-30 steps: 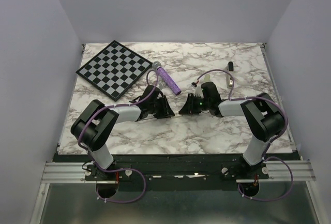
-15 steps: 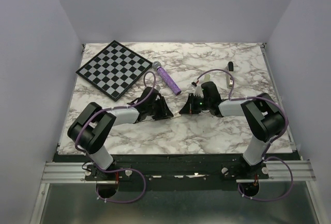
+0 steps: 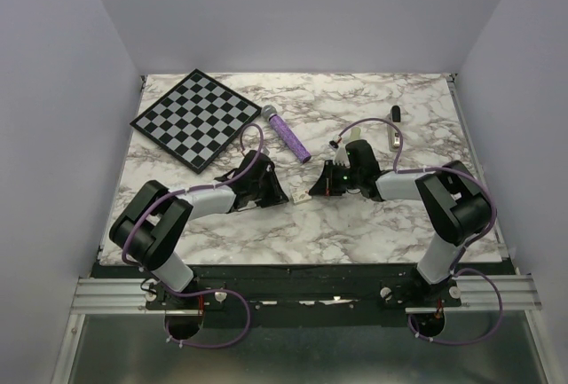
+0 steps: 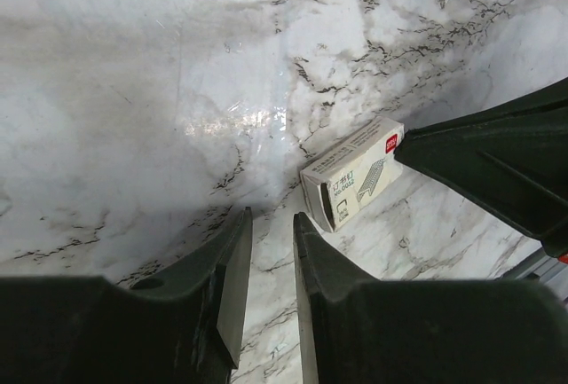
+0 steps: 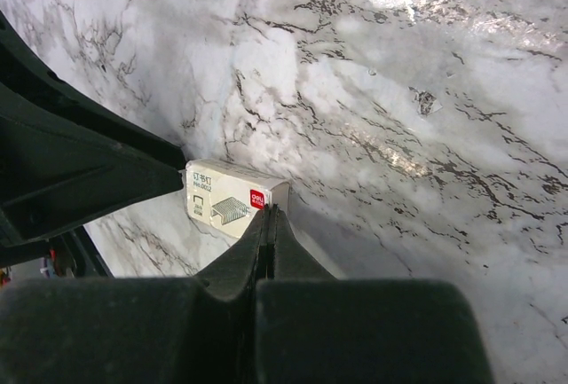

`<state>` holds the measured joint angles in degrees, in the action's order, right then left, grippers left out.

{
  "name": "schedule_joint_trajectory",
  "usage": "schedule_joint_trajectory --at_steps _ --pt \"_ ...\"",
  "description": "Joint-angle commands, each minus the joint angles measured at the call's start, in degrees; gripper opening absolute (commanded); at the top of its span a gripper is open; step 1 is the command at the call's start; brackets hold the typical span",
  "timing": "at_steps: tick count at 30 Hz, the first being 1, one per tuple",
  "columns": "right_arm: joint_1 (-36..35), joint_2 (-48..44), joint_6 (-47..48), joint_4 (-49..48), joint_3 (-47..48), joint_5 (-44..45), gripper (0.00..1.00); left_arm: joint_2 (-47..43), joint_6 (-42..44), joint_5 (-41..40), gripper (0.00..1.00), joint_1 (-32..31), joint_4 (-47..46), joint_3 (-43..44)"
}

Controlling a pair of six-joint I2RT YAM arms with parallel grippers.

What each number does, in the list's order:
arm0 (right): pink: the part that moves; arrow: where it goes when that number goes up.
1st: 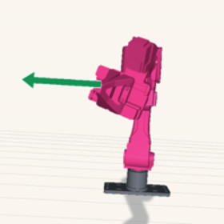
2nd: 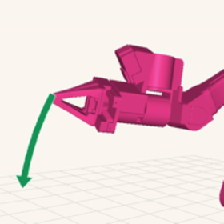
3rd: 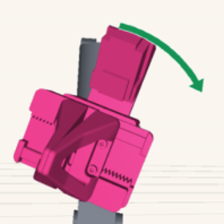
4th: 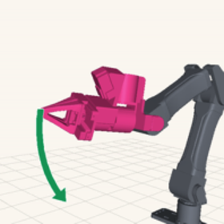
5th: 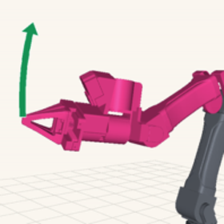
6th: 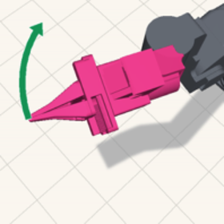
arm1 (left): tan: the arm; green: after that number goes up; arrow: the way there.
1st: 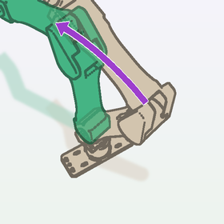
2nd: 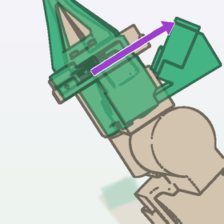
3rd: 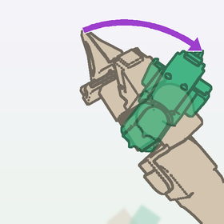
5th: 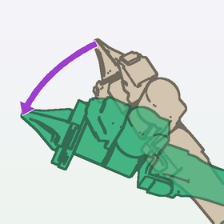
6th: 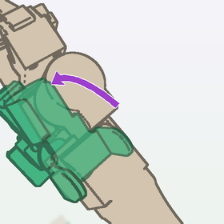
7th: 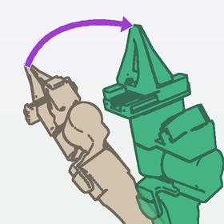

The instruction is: Load the staples into the stapler

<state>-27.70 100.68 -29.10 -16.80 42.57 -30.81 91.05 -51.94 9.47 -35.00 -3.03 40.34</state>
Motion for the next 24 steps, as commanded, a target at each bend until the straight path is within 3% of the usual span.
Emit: schedule_joint_trajectory --at_steps 1,24 --pt "-0.5 -1.6 1.1 0.9 -0.9 2.2 0.01 -1.6 0.4 -2.0 0.35 -0.8 2.4 1.1" --pt "-1.5 -1.9 -0.5 0.3 -1.5 5.1 0.01 1.9 -2.5 -1.4 0.37 -2.0 -0.2 3.2"
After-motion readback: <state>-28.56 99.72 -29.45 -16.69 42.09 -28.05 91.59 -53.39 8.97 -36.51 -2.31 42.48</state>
